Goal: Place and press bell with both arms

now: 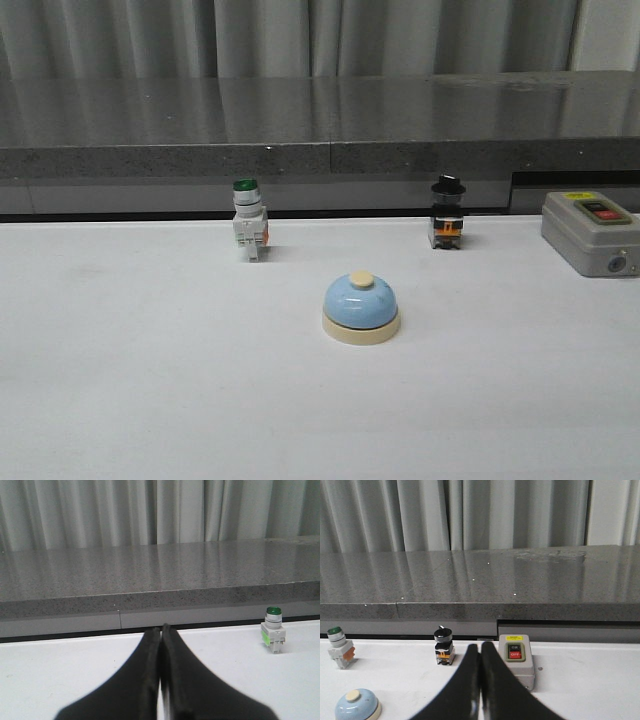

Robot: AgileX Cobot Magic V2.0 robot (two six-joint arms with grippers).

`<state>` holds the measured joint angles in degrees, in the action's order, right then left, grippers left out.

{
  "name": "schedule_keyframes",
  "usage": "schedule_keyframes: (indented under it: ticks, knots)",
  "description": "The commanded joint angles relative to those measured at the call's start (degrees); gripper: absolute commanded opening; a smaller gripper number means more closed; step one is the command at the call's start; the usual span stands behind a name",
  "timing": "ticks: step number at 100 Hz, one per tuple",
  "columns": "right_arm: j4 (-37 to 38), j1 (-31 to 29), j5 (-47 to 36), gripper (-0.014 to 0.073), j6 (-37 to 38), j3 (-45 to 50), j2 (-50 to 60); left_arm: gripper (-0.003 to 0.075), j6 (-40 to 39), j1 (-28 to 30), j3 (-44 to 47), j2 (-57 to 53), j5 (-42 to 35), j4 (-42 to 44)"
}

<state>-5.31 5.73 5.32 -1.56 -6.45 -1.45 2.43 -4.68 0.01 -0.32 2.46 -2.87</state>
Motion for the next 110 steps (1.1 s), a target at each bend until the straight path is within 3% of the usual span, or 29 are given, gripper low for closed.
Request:
schedule_keyframes:
  ticks: [1,45,90,110]
  knots:
    - [-0.2,-0.3,3.2,-0.006,-0.1,-7.6,-4.8,-0.002,-0.4,0.1,2.4,-1.7,-4.6,0.0]
    - [-0.3,-0.3,38.8,-0.006,-0.1,-39.0,-32.3,-0.002,-0.4,0.1,2.4,-1.7,-4.6,0.0]
    - [-2.3,0.1,37.1,-0.006,-0.5,-42.0,-46.3,-0.002,-0.4,0.1,2.4,-1.7,-4.6,0.0]
    - [-2.3,5.6,36.1,-0.006,-0.5,-42.0,-55.6,-0.002,-0.4,0.1,2.4,-1.7,-4.6,0.0]
